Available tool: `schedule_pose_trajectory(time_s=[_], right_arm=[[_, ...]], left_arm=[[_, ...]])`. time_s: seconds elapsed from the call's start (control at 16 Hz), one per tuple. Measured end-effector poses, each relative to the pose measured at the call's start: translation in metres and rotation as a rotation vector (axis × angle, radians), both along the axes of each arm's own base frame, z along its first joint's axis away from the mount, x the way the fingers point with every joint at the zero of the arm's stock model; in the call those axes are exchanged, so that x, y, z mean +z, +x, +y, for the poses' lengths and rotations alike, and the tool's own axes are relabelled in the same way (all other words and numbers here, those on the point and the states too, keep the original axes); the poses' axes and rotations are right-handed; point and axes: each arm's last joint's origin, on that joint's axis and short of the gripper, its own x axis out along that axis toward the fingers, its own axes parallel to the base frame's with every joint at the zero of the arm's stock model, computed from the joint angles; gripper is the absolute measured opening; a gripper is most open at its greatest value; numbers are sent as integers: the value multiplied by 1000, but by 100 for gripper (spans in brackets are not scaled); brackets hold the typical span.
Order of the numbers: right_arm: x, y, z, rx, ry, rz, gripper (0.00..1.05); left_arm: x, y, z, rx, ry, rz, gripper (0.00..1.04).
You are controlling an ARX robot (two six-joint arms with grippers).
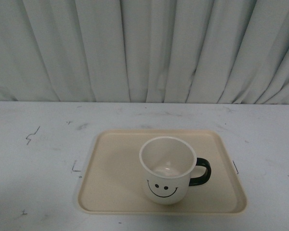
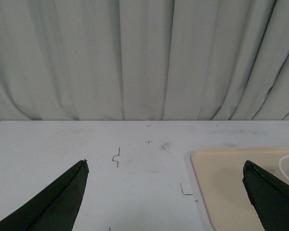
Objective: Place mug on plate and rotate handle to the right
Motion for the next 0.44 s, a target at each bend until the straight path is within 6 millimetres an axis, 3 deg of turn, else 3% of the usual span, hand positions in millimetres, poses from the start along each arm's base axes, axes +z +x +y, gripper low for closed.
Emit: schedule_pose_trajectory(time_s=[0.19,0.25,0.38,0.44], right_arm=[[0,0,0,0,0,0,49],[0,0,0,0,0,0,78],[0,0,0,0,0,0,96],[0,0,0,0,1,0,98]], left_arm=[[0,0,0,0,0,0,98],[0,0,0,0,0,0,98],[0,0,0,0,0,0,98],[0,0,0,0,0,0,98]])
